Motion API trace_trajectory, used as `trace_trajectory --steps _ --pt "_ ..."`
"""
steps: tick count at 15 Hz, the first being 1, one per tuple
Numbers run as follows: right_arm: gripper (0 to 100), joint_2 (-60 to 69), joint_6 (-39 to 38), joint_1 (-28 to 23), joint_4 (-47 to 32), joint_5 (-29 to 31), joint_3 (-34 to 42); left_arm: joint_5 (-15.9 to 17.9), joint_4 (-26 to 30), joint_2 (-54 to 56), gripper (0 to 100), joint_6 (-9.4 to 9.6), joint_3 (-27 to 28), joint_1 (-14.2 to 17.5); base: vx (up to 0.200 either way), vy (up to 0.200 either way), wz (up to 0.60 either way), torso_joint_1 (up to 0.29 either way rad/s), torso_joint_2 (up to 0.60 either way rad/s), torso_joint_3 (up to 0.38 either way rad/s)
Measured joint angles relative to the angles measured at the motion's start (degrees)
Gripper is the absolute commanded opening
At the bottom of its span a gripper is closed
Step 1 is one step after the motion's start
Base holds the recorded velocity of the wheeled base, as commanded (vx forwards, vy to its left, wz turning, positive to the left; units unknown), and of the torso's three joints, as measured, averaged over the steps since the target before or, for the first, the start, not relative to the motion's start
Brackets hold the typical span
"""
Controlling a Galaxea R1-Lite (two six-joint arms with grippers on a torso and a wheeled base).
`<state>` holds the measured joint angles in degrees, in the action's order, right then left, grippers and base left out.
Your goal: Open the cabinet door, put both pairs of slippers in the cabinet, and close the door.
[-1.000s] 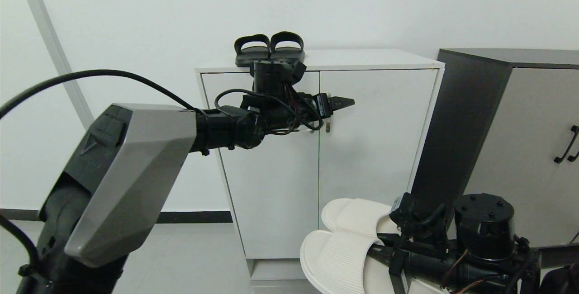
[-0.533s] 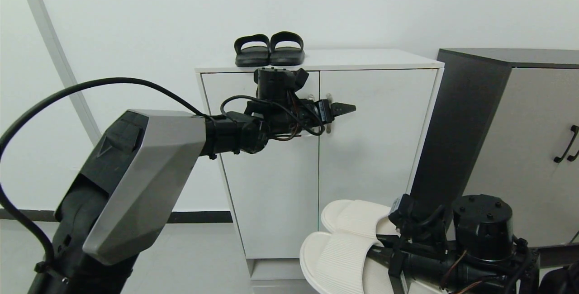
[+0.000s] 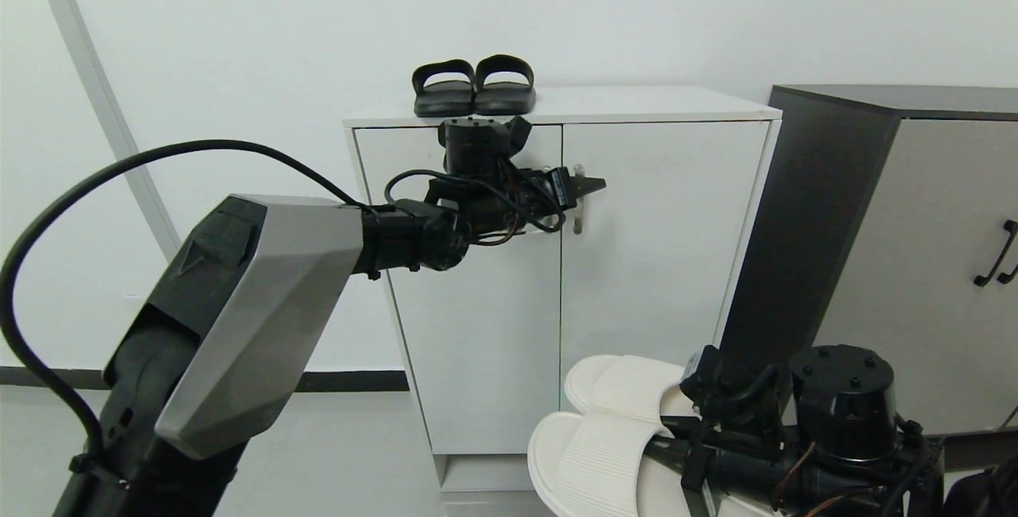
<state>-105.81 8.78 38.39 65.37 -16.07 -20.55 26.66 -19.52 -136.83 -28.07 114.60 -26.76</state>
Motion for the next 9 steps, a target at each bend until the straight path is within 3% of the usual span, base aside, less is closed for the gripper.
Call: trace_trajectory --steps 6,9 --pt "0 0.0 0.1 0.0 1.1 0.0 0.7 -0.2 0.3 0.9 0 -0.09 0.0 -1.6 0.000 0.000 0.00 0.000 0.00 0.000" --pt "0 0.0 0.4 0.1 3.5 -0.4 2.4 -0.2 -1.6 3.3 0 0.00 -4.7 -2.1 0.000 0.000 0.00 0.000 0.00 0.000"
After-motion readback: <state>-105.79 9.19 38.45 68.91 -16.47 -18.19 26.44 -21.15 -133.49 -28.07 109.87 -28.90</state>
